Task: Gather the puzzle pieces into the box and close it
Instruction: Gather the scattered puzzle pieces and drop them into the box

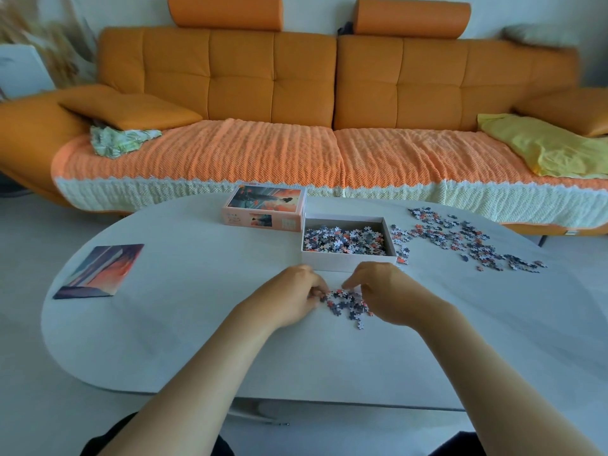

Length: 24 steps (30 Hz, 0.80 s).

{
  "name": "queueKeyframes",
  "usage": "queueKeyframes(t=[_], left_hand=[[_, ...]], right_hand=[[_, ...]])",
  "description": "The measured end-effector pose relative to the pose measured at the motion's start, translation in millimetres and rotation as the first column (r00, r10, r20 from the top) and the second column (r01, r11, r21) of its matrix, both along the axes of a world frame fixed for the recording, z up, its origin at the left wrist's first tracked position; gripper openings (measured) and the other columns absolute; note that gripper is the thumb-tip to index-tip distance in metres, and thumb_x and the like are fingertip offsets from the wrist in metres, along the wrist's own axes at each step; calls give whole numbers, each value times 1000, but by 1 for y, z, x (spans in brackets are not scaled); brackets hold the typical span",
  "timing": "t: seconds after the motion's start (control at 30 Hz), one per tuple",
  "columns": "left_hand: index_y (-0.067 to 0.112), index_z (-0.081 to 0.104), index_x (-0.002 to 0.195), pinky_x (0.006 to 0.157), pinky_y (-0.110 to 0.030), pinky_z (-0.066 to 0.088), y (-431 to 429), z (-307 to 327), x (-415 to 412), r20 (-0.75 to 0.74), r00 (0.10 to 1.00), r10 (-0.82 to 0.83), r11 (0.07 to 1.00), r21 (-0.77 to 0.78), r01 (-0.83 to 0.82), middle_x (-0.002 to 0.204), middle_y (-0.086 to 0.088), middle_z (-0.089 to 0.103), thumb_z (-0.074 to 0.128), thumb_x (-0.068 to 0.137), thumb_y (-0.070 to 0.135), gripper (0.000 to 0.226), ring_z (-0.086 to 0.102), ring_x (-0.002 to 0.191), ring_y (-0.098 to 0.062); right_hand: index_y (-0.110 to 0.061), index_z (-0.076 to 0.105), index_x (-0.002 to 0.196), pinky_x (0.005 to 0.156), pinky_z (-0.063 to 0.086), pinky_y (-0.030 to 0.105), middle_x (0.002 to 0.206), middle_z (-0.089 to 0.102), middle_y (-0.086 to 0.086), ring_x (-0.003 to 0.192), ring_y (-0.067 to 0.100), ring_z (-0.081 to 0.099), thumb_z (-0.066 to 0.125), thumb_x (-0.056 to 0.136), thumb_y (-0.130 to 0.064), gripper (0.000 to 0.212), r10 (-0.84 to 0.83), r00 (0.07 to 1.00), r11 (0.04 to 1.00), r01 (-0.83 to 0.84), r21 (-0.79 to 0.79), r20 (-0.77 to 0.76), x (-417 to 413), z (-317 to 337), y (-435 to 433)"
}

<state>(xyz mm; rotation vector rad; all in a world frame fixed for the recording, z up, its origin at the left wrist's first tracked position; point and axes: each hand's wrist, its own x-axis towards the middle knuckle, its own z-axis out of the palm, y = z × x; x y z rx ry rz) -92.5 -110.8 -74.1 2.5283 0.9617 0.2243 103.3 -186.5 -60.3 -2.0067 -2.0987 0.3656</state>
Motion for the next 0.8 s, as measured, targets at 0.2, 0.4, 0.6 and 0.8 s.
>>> queueKeyframes(t=[0.2, 0.4, 0.6, 0.8], left_hand=[[21, 56, 130, 89, -28, 44, -5, -1, 8, 34, 998, 55, 998, 21, -55, 108, 5, 48, 63, 92, 28, 39, 52, 100, -12], [23, 51, 131, 98, -38, 42, -13, 0, 23, -129, 991, 38, 999, -16, -40, 116, 4, 38, 59, 76, 70, 73, 31, 122, -12], [27, 53, 134, 94, -36, 44, -16, -1, 35, -50, 998, -39, 999, 23, 40, 107, 7, 38, 69, 78, 57, 65, 38, 119, -14], [29, 46, 139, 93, -33, 45, -1, 8, 14, -98, 995, -35, 998, -49, 30, 116, 9, 43, 75, 74, 54, 76, 44, 105, -8]], right_hand=[[-19, 67, 116, 92, 49, 39, 122, 56, 2, 111, 23, 52, 40, 87, 6, 46, -156, 986, 983, 148, 113, 67, 16, -9, -1], [-25, 68, 117, 85, 46, 28, 116, 55, 0, 104, 21, 55, 39, 90, 4, 49, -108, 989, 993, 111, -29, 104, 10, -8, 1], [-30, 69, 114, 87, 47, 21, 119, 64, -8, 101, 11, 60, 44, 95, -12, 36, -143, 990, 985, 142, -97, 1, 15, 10, -10], [-30, 60, 125, 79, 47, 22, 104, 59, -14, 90, 8, 58, 77, 75, -40, 53, -146, 989, 950, 135, -283, -19, 19, 19, -20]])
